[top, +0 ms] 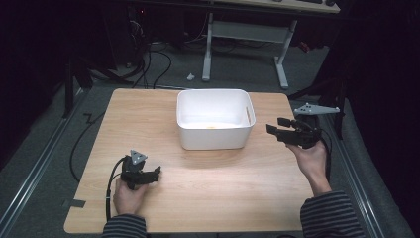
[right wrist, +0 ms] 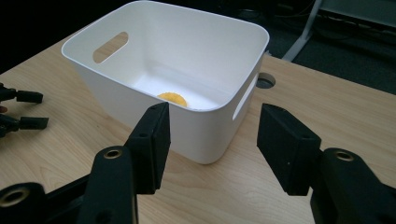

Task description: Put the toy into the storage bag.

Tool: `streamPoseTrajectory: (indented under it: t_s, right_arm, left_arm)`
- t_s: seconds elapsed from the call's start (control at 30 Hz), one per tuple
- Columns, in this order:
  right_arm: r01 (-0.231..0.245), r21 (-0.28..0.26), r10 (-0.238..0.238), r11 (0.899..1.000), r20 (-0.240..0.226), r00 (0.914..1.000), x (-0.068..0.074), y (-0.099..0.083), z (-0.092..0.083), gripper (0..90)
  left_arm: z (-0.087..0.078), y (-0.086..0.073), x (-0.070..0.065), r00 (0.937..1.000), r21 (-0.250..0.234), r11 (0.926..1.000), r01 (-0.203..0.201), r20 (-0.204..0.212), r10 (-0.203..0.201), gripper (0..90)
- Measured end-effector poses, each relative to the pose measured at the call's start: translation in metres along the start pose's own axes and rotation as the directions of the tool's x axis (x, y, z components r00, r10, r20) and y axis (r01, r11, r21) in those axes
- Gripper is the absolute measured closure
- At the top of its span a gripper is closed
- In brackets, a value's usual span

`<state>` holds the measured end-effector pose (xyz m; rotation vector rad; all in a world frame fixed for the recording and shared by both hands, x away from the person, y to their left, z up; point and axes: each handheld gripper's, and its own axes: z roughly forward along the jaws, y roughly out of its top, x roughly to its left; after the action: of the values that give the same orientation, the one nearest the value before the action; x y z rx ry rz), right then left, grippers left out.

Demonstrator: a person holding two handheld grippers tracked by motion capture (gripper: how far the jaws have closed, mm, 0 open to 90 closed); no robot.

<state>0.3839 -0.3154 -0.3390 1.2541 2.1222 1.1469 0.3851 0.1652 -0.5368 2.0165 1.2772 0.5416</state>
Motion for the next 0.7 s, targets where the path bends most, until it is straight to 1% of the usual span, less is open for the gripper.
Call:
streamPoseTrajectory:
  t_s: [0.1,0.2,0.27,0.37,0.47,0.53,0.63,0.7]
  right_arm:
    - [-0.006,0.014,0.006,1.000,0.006,1.0000,0.000,-0.003,-0.003,45.1]
    - [0.005,0.011,-0.005,1.000,0.020,0.9998,0.002,-0.006,-0.008,45.5]
    - [0.002,0.004,-0.002,1.000,0.014,0.9999,0.003,-0.009,-0.011,45.6]
    - [0.004,0.002,-0.004,1.000,0.019,0.9998,0.004,-0.016,-0.016,46.0]
    - [0.010,-0.003,-0.010,1.000,0.035,0.9993,0.006,-0.021,-0.021,46.1]
    - [0.005,-0.005,-0.005,1.000,0.028,0.9996,0.008,-0.023,-0.023,46.0]
    - [0.026,-0.005,-0.025,1.000,0.031,0.9992,0.012,-0.024,-0.026,46.0]
    - [0.024,-0.011,-0.024,1.000,0.034,0.9992,0.014,-0.027,-0.028,46.2]
  left_arm:
    - [0.000,0.000,0.000,1.0000,0.000,1.0000,0.000,0.000,0.000,17.9]
    - [0.000,0.000,0.000,1.0000,0.000,1.0000,0.000,0.000,0.000,17.9]
    - [0.000,0.000,0.000,1.0000,0.000,1.0000,0.000,0.000,0.000,17.9]
    - [0.000,0.000,0.000,1.0000,0.000,1.0000,-0.001,0.000,0.001,17.8]
    - [0.000,0.000,0.000,1.0000,0.001,1.0000,-0.005,0.003,0.005,17.7]
    - [0.000,0.000,0.000,1.0000,0.001,1.0000,-0.005,0.003,0.005,17.7]
    - [0.000,0.000,0.000,1.0000,0.001,1.0000,-0.005,0.003,0.005,17.6]
    - [0.000,0.000,0.000,1.0000,0.001,1.0000,-0.005,0.003,0.005,17.6]
